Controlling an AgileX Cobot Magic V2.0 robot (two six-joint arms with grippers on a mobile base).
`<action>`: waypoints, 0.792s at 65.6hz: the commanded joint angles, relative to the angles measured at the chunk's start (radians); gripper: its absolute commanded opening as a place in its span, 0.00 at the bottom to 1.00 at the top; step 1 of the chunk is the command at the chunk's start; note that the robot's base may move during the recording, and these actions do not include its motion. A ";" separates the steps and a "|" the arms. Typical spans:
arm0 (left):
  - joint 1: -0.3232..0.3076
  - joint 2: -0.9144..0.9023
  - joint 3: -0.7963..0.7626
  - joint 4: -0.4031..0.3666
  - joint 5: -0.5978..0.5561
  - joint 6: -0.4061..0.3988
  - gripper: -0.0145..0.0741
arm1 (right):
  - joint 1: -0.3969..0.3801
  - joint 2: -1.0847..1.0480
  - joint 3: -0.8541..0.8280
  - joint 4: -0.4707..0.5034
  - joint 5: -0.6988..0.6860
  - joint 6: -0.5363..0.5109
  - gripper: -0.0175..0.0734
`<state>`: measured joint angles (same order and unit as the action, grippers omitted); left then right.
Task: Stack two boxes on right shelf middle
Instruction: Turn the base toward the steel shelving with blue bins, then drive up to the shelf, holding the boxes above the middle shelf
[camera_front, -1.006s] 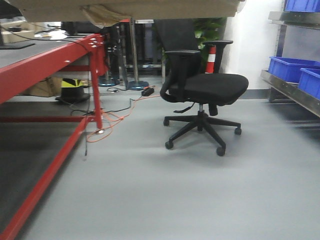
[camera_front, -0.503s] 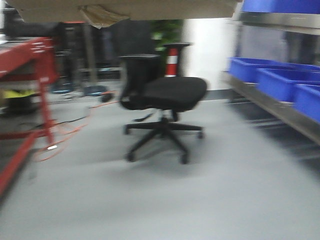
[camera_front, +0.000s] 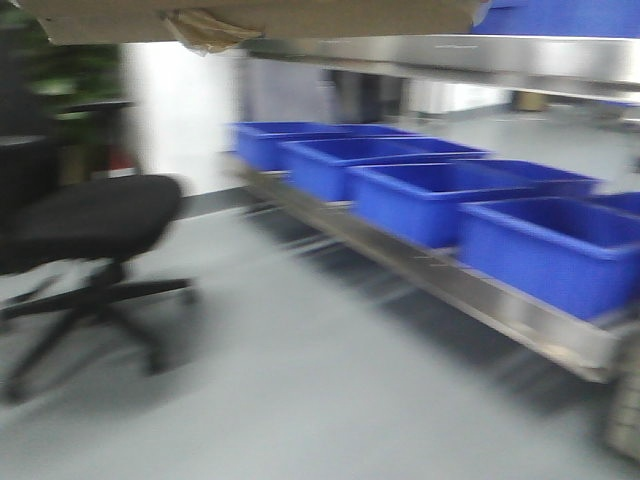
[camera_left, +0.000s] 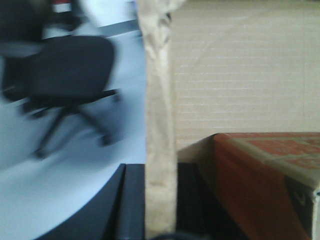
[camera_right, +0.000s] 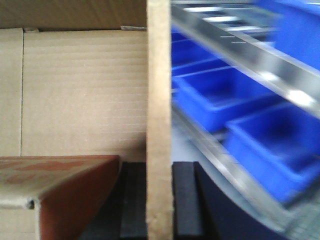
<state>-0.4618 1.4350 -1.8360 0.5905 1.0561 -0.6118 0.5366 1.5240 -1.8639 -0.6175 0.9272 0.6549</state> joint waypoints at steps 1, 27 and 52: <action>-0.002 -0.006 -0.014 0.026 -0.029 -0.006 0.04 | -0.004 -0.018 -0.012 -0.041 -0.045 0.000 0.02; -0.002 -0.006 -0.014 0.026 -0.029 -0.006 0.04 | -0.004 -0.018 -0.012 -0.041 -0.045 0.000 0.02; -0.002 -0.006 -0.014 0.026 -0.029 -0.006 0.04 | -0.004 -0.018 -0.012 -0.041 -0.045 0.000 0.02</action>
<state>-0.4618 1.4350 -1.8360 0.5905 1.0561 -0.6118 0.5366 1.5240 -1.8639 -0.6175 0.9272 0.6549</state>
